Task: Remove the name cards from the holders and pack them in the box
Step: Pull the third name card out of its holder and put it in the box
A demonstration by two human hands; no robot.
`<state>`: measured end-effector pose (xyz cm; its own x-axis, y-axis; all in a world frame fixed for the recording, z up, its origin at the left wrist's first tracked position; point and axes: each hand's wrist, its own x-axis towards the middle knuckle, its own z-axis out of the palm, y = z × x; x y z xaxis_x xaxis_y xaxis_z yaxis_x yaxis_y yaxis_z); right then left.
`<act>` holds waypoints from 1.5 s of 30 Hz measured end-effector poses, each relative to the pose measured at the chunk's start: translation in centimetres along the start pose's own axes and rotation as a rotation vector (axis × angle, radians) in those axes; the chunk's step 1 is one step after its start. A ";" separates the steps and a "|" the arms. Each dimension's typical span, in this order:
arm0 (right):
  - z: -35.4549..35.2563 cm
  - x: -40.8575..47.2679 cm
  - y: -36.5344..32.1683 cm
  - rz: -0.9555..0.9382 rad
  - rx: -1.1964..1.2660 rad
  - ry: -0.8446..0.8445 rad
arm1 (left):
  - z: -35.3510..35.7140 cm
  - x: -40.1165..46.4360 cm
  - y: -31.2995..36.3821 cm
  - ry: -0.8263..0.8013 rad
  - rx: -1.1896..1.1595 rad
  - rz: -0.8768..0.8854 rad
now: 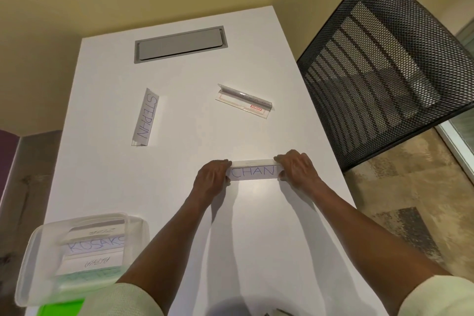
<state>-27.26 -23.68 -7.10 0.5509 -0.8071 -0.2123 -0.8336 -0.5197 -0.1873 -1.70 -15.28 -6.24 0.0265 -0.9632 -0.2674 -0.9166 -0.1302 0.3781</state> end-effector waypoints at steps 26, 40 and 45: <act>-3.9 -1.1 -2.3 0.045 -0.044 0.019 | -4.7 -2.2 0.4 0.034 0.064 -0.022; -8.8 -3.1 -9.1 -0.026 0.017 0.151 | -11.8 -8.9 -1.8 0.132 0.020 0.030; -9.8 -3.8 -12.9 -0.036 0.048 0.168 | -14.0 -11.6 -3.8 0.151 -0.007 -0.013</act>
<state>-18.97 -16.67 5.49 0.5622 -0.8259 -0.0421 -0.8084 -0.5381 -0.2386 7.01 -6.86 7.84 0.0987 -0.9857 -0.1367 -0.9130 -0.1444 0.3815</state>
